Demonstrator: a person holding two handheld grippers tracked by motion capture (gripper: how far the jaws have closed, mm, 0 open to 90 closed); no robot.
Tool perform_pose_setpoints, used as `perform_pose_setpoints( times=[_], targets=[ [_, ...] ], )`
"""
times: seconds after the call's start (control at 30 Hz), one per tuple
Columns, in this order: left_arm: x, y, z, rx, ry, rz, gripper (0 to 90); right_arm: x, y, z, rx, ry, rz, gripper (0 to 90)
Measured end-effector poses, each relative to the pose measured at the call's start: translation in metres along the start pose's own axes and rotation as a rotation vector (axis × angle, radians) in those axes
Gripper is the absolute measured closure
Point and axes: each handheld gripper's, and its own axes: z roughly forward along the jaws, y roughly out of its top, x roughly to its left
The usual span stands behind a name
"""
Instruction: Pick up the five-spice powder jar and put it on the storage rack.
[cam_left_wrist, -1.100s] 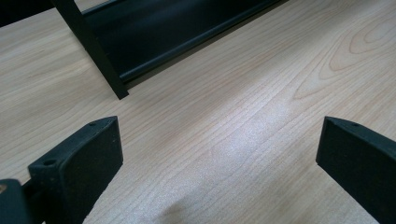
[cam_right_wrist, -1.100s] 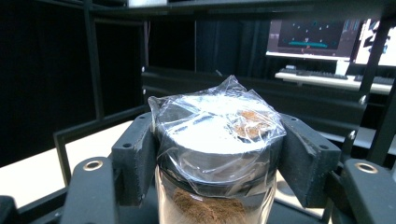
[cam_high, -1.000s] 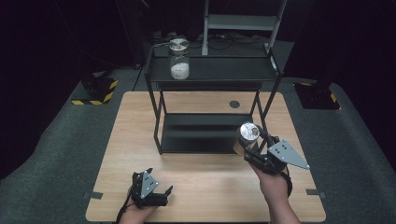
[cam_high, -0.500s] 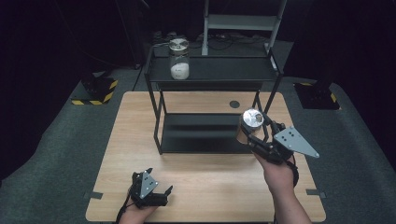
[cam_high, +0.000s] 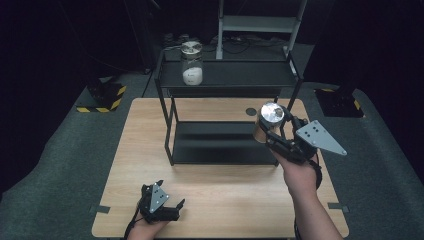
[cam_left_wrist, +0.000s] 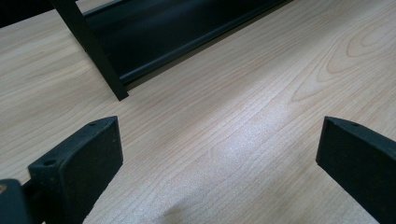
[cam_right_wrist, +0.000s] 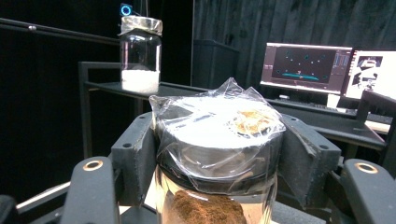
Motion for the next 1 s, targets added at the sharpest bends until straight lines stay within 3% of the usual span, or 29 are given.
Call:
perform_pose_setpoints(
  times=[0.23, 1.0],
  targets=[
    [0.001, -0.001, 0.000, -0.004, -0.002, -0.005, 0.9, -0.004, 0.008, 0.008, -0.011, -0.008, 0.011, 34.0],
    [0.002, -0.003, -0.001, -0.014, -0.009, -0.009, 0.9, -0.006, 0.044, 0.038, -0.050, -0.040, -0.022, 34.0]
  ],
)
